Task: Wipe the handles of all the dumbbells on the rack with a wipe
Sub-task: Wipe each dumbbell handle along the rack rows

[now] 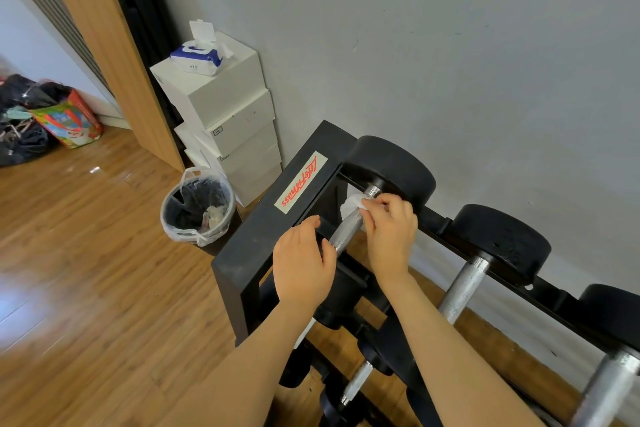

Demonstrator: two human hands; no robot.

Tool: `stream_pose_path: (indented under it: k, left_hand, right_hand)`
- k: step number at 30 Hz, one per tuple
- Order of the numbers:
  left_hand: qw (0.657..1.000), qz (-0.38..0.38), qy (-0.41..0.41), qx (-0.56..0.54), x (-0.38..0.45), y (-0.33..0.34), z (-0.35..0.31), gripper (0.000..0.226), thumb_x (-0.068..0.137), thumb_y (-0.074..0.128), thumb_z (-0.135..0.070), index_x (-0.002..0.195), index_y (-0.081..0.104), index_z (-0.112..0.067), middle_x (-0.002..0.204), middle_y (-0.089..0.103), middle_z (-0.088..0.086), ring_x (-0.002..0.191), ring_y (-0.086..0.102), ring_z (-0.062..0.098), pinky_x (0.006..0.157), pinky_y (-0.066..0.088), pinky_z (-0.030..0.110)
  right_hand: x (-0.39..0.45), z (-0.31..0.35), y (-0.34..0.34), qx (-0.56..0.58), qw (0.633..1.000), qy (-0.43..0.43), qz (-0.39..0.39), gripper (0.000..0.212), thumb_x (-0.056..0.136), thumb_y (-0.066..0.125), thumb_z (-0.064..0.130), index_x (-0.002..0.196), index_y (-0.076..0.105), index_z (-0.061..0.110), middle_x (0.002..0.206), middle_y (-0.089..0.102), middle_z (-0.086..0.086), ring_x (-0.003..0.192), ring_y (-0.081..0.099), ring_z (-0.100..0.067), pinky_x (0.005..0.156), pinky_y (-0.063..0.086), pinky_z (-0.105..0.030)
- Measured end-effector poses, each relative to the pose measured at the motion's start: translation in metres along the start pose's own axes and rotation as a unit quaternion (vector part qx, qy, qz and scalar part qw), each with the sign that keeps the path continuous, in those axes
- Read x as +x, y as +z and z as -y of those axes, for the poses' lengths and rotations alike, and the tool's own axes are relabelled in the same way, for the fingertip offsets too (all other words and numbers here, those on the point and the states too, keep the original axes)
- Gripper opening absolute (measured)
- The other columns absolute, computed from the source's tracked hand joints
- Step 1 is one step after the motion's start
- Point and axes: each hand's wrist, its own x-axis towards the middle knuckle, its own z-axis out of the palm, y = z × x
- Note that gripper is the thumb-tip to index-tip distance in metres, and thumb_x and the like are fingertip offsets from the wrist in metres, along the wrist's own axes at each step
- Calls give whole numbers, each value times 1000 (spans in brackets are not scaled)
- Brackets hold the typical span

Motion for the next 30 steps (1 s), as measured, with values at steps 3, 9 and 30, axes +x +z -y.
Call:
stream_pose_path:
  k: [3,9,30]
  left_hand:
    - [1000,-2,4,-2,-1,0,0,36,93,56,-23,129,58,-19,117,67,-3,110,60,15,102,45,37]
    - [1000,-9,13,2,-1,0,0,34,92,57,-21,126,60,-17,117,68,-2,109,61,15,100,44,34]
    - [1000,-6,13,1,-1,1,1,33,92,56,-21,125,61,-19,113,69,-7,108,60,13,99,42,34]
  right_hand:
    - [-5,10,1,47,996,66,-32,16,91,63,22,105,59,14,93,53,5,80,56,-8,64,46,-9]
    - [-4,22,6,33,998,44,-27,36,84,68,40,105,69,11,108,55,-6,91,50,-10,67,36,-6]
    - [2,9,5,45,995,-12,-83,21,84,69,8,105,72,6,105,68,-10,96,63,-21,77,57,-29]
